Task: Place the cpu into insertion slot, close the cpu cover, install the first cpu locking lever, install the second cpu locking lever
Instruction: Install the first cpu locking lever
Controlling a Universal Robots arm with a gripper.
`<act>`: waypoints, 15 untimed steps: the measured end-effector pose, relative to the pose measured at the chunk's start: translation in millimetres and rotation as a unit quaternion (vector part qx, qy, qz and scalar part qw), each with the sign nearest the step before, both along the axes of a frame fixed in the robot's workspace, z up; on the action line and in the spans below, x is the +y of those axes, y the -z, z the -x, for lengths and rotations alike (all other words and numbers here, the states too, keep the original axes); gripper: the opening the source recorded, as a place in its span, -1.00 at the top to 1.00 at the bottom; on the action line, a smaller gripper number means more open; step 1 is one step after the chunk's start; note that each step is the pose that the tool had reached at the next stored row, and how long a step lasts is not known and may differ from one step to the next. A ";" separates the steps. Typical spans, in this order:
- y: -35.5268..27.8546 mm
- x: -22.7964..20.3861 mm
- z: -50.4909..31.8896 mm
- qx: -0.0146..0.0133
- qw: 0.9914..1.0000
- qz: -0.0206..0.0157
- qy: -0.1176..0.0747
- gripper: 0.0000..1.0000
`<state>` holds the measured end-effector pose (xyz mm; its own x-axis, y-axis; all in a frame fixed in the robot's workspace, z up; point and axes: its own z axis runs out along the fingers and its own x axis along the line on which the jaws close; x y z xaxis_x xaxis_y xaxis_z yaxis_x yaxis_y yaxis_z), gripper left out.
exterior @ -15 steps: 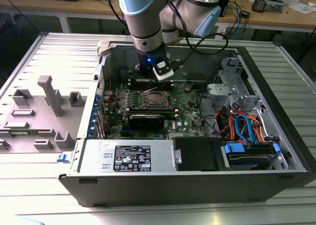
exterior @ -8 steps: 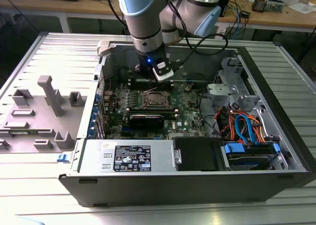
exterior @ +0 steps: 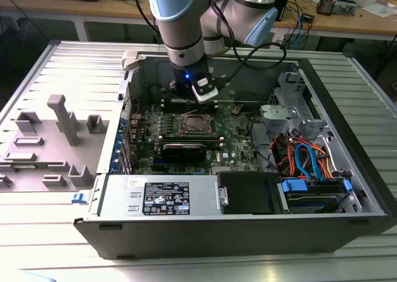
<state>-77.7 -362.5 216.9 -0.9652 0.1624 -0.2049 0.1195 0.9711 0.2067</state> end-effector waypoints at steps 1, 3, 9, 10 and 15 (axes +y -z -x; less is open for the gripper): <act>0.1 0.0 0.0 0.000 1.000 0.000 0.000 0.79; 0.8 0.1 -0.1 0.000 1.000 0.000 0.000 0.79; 1.1 0.0 0.0 0.000 1.000 0.000 0.000 0.79; 1.1 0.0 0.0 0.000 1.000 0.000 0.000 0.79; 1.1 0.0 0.0 0.000 1.000 0.000 0.000 0.79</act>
<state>-77.7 -362.5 215.7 -0.9652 0.1625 -0.2050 0.1195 0.9711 0.2068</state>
